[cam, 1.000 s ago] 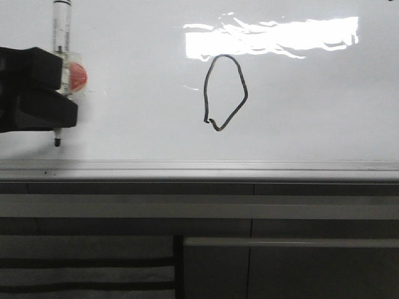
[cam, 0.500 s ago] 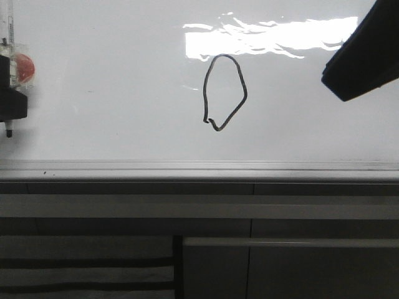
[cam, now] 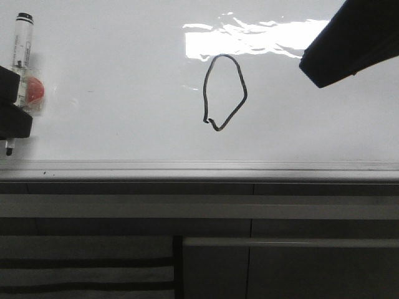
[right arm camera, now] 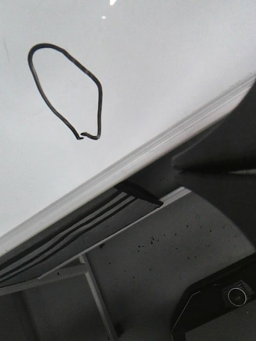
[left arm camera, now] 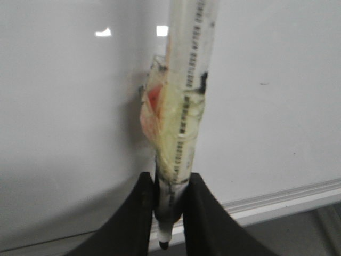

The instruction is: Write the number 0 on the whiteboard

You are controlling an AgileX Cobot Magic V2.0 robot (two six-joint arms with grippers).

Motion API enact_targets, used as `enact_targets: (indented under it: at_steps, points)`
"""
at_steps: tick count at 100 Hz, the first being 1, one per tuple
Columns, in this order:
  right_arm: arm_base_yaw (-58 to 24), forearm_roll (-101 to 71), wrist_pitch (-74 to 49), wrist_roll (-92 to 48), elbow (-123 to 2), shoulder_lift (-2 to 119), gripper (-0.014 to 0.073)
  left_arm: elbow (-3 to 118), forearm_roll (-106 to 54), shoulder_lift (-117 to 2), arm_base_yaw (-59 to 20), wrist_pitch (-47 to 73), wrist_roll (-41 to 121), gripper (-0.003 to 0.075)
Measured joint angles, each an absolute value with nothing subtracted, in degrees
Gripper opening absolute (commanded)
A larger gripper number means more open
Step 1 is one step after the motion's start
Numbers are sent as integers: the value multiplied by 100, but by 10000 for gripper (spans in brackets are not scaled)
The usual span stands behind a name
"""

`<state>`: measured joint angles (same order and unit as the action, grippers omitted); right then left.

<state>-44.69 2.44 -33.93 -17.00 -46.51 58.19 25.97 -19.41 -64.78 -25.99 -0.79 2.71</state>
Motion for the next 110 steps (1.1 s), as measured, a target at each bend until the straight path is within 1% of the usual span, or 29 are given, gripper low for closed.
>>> enact_targets:
  at_steps: [27,100,105,110]
  points:
    - [-4469,222,-3389,-1700,-4651,5819,-76,2780,-1991,-6877,-2599,47,271,-20]
    - [-4469,208,-3366,-1700,-4651,5819,-76,2790,-2005,-6888,-2599,0,271,-18]
    - [-4469,204,-3366,-1700,-4651,5819,-76,2790,-2005,-6888,-2599,0,271,-6]
    - [-4469,204,-3366,-1700,-4651,5819,-76,2790,-1980,-6888,-2599,0,271,31]
